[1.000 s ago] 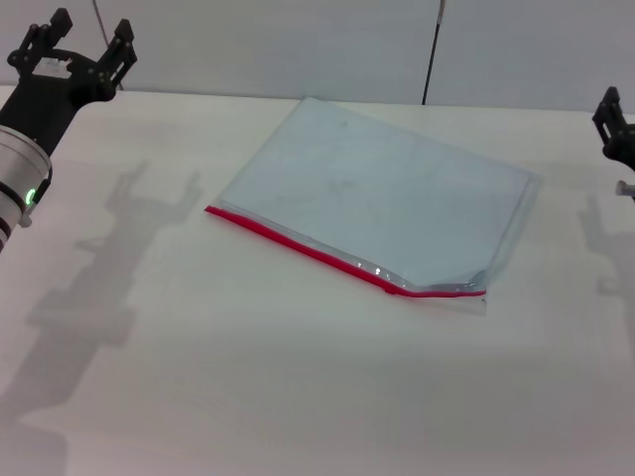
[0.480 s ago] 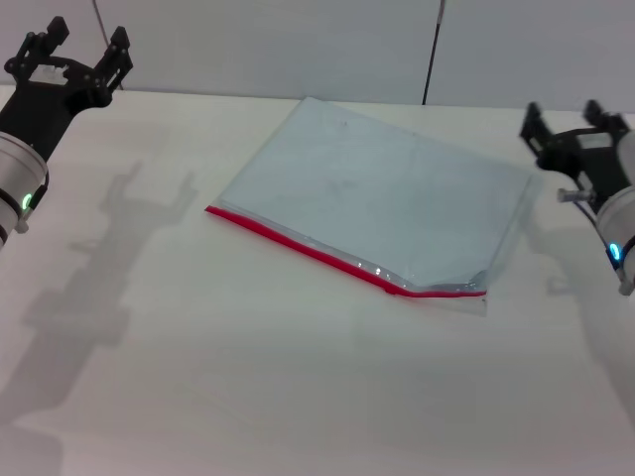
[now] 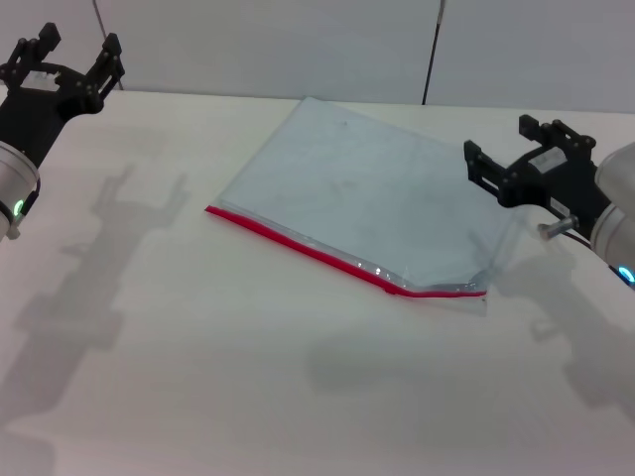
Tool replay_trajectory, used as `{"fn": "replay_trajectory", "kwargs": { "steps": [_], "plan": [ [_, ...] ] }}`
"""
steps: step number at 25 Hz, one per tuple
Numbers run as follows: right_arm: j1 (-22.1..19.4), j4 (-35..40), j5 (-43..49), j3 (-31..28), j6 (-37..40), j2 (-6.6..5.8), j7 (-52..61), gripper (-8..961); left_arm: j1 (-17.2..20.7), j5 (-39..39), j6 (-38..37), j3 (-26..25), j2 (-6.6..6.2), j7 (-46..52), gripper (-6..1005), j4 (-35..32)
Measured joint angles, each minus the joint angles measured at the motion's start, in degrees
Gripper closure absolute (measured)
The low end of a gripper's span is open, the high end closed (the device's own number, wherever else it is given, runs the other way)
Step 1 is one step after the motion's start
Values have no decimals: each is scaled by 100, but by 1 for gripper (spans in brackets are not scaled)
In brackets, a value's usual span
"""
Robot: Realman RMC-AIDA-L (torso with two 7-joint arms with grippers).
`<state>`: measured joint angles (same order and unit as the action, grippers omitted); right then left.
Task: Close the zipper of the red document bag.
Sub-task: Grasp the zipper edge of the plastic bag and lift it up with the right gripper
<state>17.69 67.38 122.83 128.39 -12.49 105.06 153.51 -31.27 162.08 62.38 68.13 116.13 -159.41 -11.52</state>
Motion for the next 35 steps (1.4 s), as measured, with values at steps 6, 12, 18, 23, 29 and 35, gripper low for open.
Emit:
{"fn": "replay_trajectory", "kwargs": {
  "steps": [6,12,18,23,29,35],
  "plan": [
    [-75,147,502,-288,1016,-18,-24,212,-14,-12,-17,33,-11,-7,215,-4],
    [-173,667,1216,-539,2391,-22,-71,214,2,-12,-68,39,-20,-18,215,-5],
    [-589,1633,1293,-1145,3792,208,-945,216,2,-12,-78,50,-21,-26,215,-8],
    [-900,2122,1297,-1933,5220,716,-2262,217,0,-10,-77,46,-21,-38,215,-9],
    [-924,2117,1292,-2593,6159,1105,-3237,216,-2,-10,-70,14,-23,-38,215,-9],
    [-790,1988,1650,-2548,6109,1108,-3266,212,-7,-10,-69,27,-20,-37,215,-9]
  ]
}}
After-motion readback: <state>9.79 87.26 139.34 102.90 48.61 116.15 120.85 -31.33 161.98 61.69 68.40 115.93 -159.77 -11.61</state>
